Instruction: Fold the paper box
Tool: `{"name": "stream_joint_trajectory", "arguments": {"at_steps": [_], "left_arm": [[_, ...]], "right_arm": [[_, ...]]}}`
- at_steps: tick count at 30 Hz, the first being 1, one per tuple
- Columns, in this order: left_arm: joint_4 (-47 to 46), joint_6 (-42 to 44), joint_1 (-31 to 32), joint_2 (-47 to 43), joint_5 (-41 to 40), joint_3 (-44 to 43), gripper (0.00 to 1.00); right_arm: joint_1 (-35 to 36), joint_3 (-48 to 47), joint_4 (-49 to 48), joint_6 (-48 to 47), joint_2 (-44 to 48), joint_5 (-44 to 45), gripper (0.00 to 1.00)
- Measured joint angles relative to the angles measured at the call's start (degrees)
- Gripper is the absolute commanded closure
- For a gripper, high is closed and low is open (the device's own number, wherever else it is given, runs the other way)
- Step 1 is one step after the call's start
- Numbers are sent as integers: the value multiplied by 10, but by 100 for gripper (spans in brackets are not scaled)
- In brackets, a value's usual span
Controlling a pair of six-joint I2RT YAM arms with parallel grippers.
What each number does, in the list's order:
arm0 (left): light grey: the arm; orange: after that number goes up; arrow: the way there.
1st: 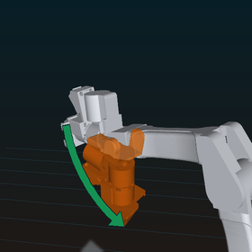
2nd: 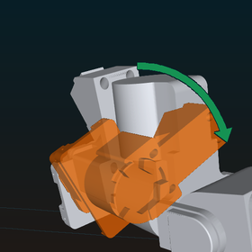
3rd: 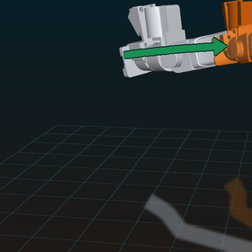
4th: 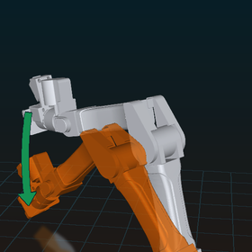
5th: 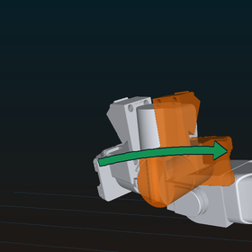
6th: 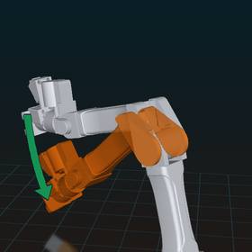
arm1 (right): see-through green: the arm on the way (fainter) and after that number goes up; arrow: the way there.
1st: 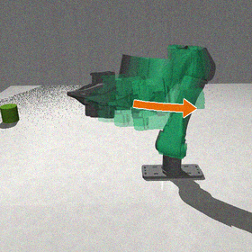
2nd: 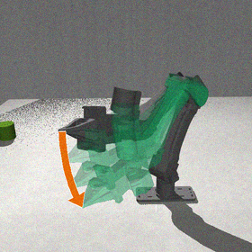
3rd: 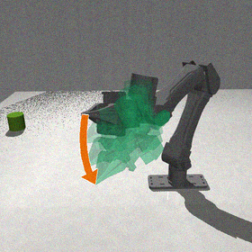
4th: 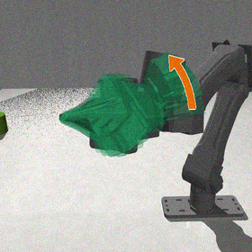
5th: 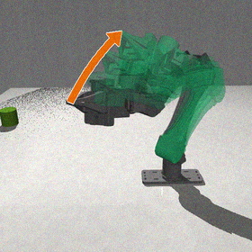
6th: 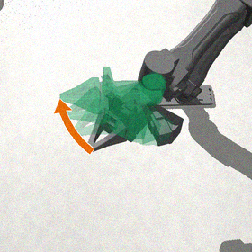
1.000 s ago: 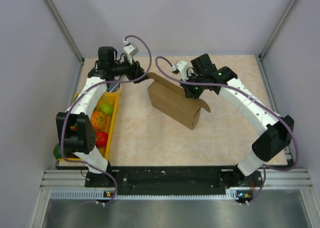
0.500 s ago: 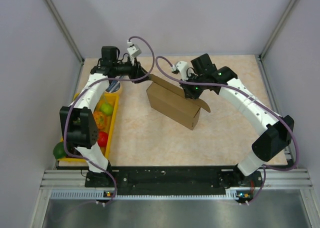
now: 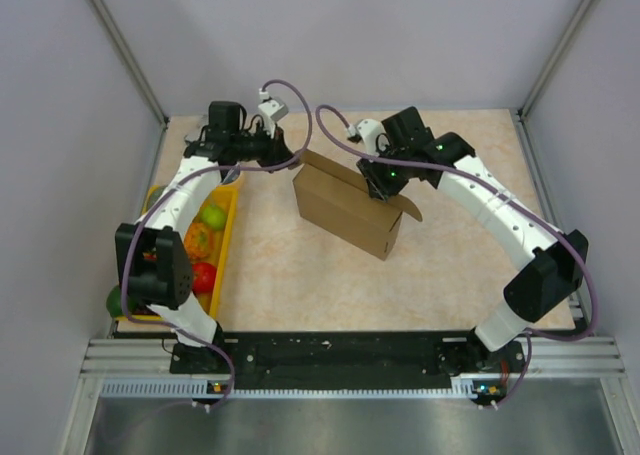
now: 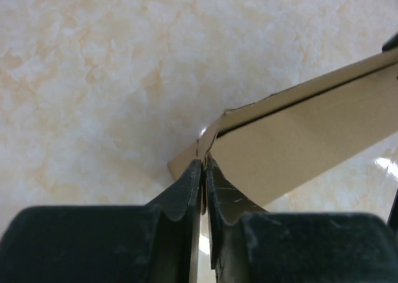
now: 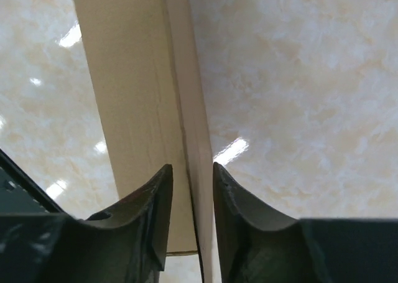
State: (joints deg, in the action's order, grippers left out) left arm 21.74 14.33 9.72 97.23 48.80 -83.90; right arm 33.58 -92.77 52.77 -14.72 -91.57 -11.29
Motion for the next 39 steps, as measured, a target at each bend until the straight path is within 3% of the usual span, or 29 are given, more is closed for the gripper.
{"name": "stream_joint_trajectory", "arguments": {"at_steps": [1, 2, 5, 8, 10, 15, 21, 25, 31, 36, 39], "left_arm": [[-2, -14, 5, -10, -14, 11, 97], [-3, -26, 10, -23, -25, 24, 97], [-14, -61, 20, -68, -59, 73, 96], [-22, -92, 24, -112, -84, 114, 96], [-25, -106, 25, -130, -93, 131, 96], [-26, -130, 26, -144, -107, 143, 97], [-30, -150, 28, -150, -121, 149, 95], [-31, -157, 28, -150, -125, 150, 84], [-29, -157, 28, -150, -134, 148, 66], [-22, -157, 28, -148, -135, 135, 63], [-22, -157, 30, -139, -135, 120, 62]], "right_arm": [[0, 0, 1, 19, 0, 10, 53], [0, -1, 3, 40, 0, 19, 44], [-3, -1, 6, 108, 4, 31, 30], [-17, 12, 13, 160, 34, 29, 25], [-30, 21, 21, 177, 65, 31, 25], [-61, 50, 47, 199, 152, 51, 37], [-63, 96, 69, 205, 196, 58, 45], [-63, 115, 74, 202, 195, 55, 62], [-63, 115, 78, 199, 181, 54, 65], [-63, 115, 77, 196, 181, 54, 65], [-63, 119, 77, 196, 181, 54, 60]]}}
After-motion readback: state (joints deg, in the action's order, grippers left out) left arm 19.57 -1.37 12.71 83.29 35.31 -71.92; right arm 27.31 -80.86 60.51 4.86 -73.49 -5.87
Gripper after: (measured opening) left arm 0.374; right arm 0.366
